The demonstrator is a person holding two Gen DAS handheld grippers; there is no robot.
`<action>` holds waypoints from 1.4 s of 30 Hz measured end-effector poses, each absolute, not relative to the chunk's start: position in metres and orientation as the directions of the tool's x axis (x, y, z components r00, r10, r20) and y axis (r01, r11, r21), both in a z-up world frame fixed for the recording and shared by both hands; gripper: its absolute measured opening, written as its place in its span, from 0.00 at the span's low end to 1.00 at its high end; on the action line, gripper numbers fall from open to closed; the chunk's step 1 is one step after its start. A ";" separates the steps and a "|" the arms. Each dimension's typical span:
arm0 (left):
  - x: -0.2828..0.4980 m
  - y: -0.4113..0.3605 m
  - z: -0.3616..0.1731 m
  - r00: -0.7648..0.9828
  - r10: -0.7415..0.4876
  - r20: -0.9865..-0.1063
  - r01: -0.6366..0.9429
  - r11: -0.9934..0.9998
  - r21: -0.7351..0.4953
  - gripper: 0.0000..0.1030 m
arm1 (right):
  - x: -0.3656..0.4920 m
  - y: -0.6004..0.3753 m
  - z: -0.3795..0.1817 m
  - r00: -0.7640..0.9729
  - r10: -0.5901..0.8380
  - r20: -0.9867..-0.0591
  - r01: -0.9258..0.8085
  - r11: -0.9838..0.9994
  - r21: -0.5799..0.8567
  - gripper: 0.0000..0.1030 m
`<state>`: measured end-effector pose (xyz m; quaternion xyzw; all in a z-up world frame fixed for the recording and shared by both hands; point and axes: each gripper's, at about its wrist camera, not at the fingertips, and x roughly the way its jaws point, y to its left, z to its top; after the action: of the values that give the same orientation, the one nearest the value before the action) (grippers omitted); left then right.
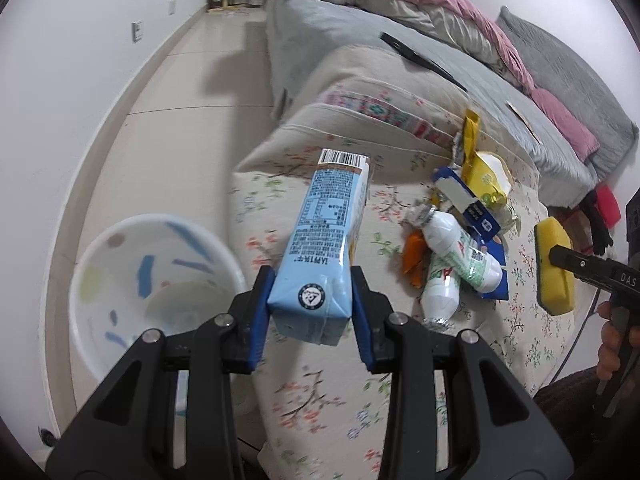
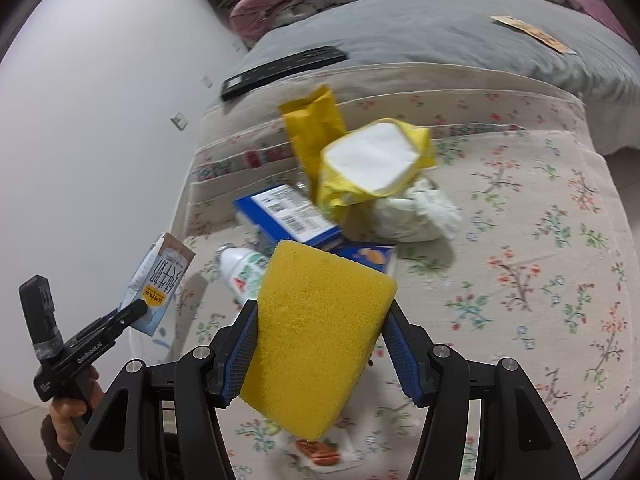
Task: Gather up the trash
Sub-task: 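Carry carton and sponge over the wastebasket and open both tools to drop them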
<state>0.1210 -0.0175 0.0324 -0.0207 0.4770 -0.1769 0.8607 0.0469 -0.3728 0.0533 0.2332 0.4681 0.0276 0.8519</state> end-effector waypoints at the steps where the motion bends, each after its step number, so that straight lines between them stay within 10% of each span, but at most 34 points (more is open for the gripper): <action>1: 0.120 -0.013 0.034 0.488 -0.320 -0.812 0.276 0.939 -0.204 0.38 | 0.049 -0.369 0.053 0.558 0.268 -0.785 0.165 0.892 0.421 0.60; 35: 0.101 0.150 0.010 0.528 -0.221 -0.820 -0.018 0.962 -0.271 0.38 | 0.159 -0.127 0.005 0.417 0.436 -0.797 -0.138 0.898 0.418 0.61; 42: 0.104 0.159 0.004 0.513 -0.225 -0.828 -0.032 0.959 -0.280 0.38 | 0.181 -0.106 -0.008 0.413 0.491 -0.767 -0.154 0.867 0.473 0.85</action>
<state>0.1043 0.1593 0.0040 -0.1310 0.4900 -0.0560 0.8600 0.1807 -0.1063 -0.0078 0.1671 0.5052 0.1958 0.8237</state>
